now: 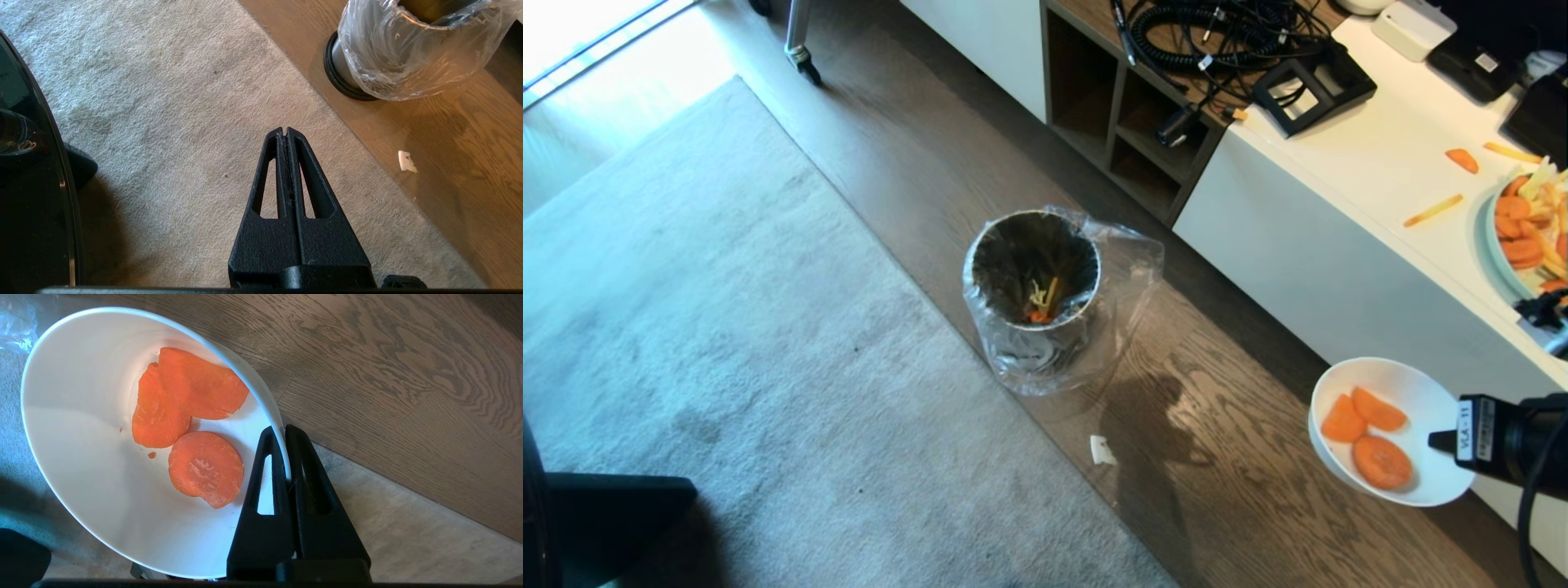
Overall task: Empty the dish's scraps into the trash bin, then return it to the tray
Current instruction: Move the bowl over the trash can
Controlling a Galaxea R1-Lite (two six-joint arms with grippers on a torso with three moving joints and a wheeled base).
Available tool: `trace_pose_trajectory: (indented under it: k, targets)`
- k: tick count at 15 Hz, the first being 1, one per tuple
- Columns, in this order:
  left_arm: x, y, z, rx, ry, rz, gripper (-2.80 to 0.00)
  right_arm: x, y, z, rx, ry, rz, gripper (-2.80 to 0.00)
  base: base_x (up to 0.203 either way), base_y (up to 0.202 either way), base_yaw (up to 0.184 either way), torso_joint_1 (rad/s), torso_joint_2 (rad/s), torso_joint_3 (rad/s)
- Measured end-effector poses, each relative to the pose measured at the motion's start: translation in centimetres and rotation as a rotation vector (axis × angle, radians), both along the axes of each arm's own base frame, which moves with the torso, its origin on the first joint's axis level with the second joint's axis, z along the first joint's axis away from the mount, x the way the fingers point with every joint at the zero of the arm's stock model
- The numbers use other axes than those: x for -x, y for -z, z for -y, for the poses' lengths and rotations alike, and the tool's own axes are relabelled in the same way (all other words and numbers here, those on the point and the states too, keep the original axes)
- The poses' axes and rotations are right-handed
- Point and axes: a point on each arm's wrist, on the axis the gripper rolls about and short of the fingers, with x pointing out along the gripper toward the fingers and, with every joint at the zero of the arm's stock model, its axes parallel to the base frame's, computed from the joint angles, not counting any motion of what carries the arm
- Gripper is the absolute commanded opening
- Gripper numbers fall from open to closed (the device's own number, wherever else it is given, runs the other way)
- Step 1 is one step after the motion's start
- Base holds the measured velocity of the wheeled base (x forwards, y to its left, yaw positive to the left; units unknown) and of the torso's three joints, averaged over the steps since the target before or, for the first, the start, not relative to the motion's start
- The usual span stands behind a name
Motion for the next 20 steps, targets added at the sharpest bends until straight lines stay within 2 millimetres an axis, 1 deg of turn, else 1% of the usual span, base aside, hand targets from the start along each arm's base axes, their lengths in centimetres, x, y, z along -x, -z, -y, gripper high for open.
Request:
trace_pose_trajectory:
  k: [2,8,11,14,15,17,20]
  targets:
    - [0.0,0.0,0.0,0.000,0.000,0.000,-2.80,0.2,0.1,0.1,0.000,0.000,0.000,-2.80,0.032,0.000,0.001,0.001,0.00,0.000]
    - [0.0,0.0,0.0,0.000,0.000,0.000,-2.80,0.6,0.0,0.2,-0.001,0.001,0.011,-2.80,0.164,0.000,0.001,0.004,0.00,0.002]
    - [0.0,0.0,0.0,0.000,0.000,0.000,-2.80,0.2,-0.7,0.1,0.014,-0.018,0.038,-2.80,0.000,0.000,0.000,0.000,0.00,0.000]
    - [0.0,0.0,0.0,0.000,0.000,0.000,-2.80,-1.0,-2.2,-0.4,0.060,-0.077,0.082,-2.80,0.000,0.000,0.000,0.000,0.00,0.000]
    - [0.0,0.0,0.0,0.000,0.000,0.000,-2.80,-1.5,-2.8,-0.8,0.071,-0.101,0.098,-2.80,0.000,0.000,0.000,0.000,0.00,0.000]
    - [0.0,0.0,0.0,0.000,0.000,0.000,-2.80,-2.8,-4.3,-2.2,0.070,-0.155,0.141,-2.80,0.000,0.000,0.000,0.000,0.00,0.000]
    - [0.0,0.0,0.0,0.000,0.000,0.000,-2.80,-5.1,-6.1,-5.3,0.081,-0.212,0.192,-2.80,0.000,0.000,0.000,0.000,0.00,0.000]
